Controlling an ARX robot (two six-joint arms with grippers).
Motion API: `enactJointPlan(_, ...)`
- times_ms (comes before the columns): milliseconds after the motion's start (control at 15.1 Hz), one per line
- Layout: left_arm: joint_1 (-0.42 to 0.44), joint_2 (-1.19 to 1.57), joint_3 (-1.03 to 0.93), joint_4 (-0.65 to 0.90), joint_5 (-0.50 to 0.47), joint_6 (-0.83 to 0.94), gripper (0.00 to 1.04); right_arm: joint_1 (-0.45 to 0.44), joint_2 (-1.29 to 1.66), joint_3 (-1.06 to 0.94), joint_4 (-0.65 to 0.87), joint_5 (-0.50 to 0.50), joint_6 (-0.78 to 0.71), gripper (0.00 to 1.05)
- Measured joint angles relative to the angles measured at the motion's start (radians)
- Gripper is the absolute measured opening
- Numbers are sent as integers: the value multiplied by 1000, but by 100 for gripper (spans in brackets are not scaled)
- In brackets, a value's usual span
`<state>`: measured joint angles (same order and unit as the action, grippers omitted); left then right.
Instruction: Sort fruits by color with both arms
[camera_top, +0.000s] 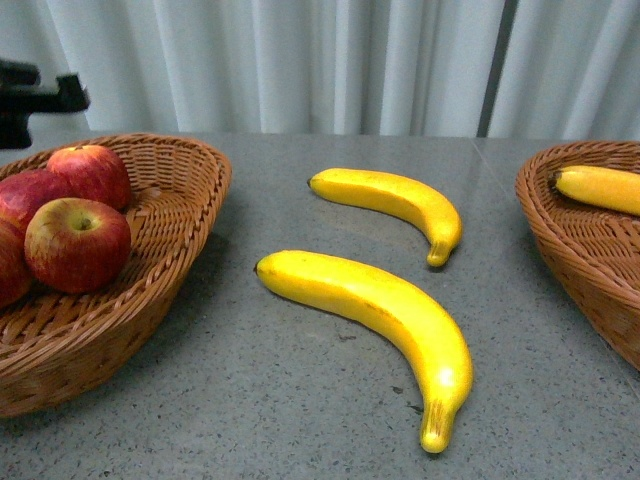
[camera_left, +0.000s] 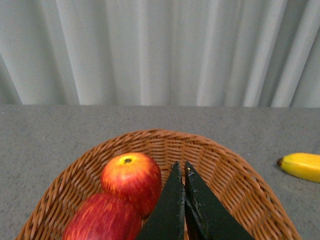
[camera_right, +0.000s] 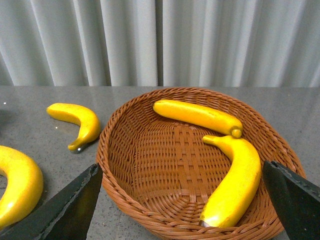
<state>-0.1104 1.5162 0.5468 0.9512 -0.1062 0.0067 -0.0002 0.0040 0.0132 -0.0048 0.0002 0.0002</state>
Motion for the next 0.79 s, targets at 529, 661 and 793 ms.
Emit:
enactJointPlan(529,110,-490,-463,-2,105,-3,2,0,0,0,0,0,0,98)
enactJointPlan(661,110,-565,-508,-83,105,-3,2,0,0,0,0,0,0,98)
enactJointPlan(793,110,-690,-513,-163,105,-3,2,0,0,0,0,0,0,98)
